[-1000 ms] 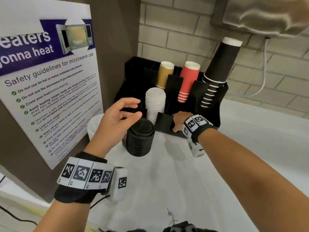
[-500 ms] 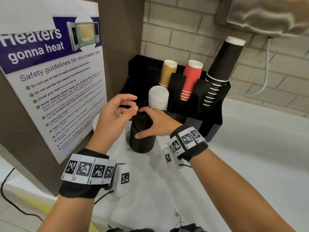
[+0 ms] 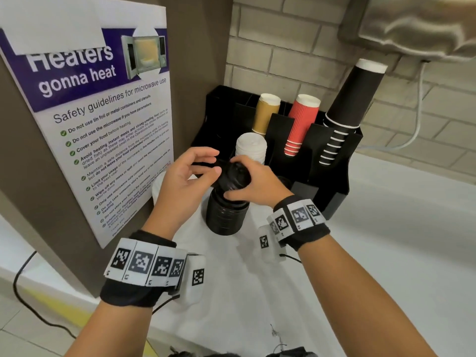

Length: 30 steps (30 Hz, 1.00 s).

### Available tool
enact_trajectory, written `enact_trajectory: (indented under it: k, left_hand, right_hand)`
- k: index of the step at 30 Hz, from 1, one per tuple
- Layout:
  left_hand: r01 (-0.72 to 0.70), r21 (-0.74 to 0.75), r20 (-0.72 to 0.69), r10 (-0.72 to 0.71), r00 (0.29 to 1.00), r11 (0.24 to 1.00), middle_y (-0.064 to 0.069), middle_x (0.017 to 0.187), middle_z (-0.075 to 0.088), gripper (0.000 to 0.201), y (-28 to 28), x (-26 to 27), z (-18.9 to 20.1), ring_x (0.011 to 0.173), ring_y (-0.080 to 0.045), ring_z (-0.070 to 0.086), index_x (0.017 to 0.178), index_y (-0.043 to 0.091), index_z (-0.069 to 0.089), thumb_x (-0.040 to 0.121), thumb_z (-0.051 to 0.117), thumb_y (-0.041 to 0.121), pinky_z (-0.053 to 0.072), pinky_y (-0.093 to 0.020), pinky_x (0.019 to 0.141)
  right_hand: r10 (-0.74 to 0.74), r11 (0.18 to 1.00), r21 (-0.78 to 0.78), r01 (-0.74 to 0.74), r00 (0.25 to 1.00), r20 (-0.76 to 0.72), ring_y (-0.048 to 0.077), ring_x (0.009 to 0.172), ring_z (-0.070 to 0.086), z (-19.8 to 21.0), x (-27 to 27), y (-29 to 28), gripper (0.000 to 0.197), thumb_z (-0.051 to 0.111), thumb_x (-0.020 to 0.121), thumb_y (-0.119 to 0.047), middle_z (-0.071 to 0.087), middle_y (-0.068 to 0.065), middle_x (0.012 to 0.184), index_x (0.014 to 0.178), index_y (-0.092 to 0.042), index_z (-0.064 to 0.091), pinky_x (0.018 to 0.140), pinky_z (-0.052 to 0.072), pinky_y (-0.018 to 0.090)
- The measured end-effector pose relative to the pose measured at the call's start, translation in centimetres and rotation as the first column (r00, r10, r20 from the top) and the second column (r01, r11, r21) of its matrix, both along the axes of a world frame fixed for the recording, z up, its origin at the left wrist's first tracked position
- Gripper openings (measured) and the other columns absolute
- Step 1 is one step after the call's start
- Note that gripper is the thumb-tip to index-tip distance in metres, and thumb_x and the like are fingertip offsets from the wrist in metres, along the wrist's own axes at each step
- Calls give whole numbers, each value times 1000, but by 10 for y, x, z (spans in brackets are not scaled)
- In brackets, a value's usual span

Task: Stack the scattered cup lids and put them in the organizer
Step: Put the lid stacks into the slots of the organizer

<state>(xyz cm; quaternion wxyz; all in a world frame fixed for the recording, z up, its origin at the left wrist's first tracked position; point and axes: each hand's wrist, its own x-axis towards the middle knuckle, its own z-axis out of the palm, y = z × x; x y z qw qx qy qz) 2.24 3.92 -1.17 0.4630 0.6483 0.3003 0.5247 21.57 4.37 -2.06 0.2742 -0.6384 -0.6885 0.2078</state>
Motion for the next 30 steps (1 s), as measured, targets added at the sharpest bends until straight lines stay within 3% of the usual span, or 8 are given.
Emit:
enact_trajectory:
  k: [3,5,8,11,14,18,24,30]
  left_hand:
    - [19,16,-69,-18,997,1000,10,130,53,51,-5,8,-2,116,-4,55,124,41,52,82,75,23,47,-15,88]
    - [110,-14,-117,-111,987,994,14,144,40,77,-9,14,-4,130,-6,43,132,53,38,67,78,39,42,-21,98]
    - [242,-90,-71,-249,966,966,17,150,33,99,-15,27,-8,136,-10,39,141,52,29,59,81,38,42,-25,101]
    - [306,-75,-6,-307,952,949,27,137,46,94,-18,35,-8,123,-7,55,143,43,36,62,82,29,52,-24,91]
    - [354,-72,-3,-356,935,932,28,129,53,87,-19,35,-8,119,-9,58,136,44,44,61,84,25,54,-25,87]
    - [397,-79,-51,-402,914,914,22,134,51,89,-21,38,-6,122,-9,57,135,46,44,60,85,23,56,-31,89]
    - [355,-53,-137,-359,923,933,7,138,47,91,-26,43,-5,122,-5,55,141,46,35,64,80,29,47,-43,104]
    - [346,-59,-168,-351,921,937,3,135,49,92,-27,47,-3,124,-12,55,145,38,35,65,79,29,43,-37,109]
  right_hand:
    - [-42,997,46,58,953,-299,17,104,61,16,7,-17,68,83,70,-32,59,1,115,128,-33,47,86,51,27]
    - [-1,1000,21,14,854,-520,22,100,65,25,6,-34,64,81,70,-32,63,9,111,124,-38,48,81,56,32]
    - [74,997,36,-68,736,-673,34,104,64,27,2,-54,58,76,72,-32,65,15,112,124,-38,50,91,53,45]
    - [83,996,46,-72,698,-712,37,112,60,23,7,-65,55,72,79,-27,62,17,118,129,-32,50,97,49,53]
    - [70,997,22,-80,665,-743,35,115,59,19,17,-77,56,68,82,-23,57,20,126,134,-29,49,94,52,48]
    - [52,998,15,-61,677,-734,30,114,61,17,27,-87,57,67,83,-19,59,16,125,135,-30,50,95,51,51]
    - [88,996,39,-86,689,-720,28,113,62,19,34,-90,57,69,84,-16,62,12,123,135,-34,51,90,54,48]
    - [117,993,89,-77,722,-682,27,116,59,19,39,-92,67,75,77,-20,63,9,123,138,-27,50,95,50,49]
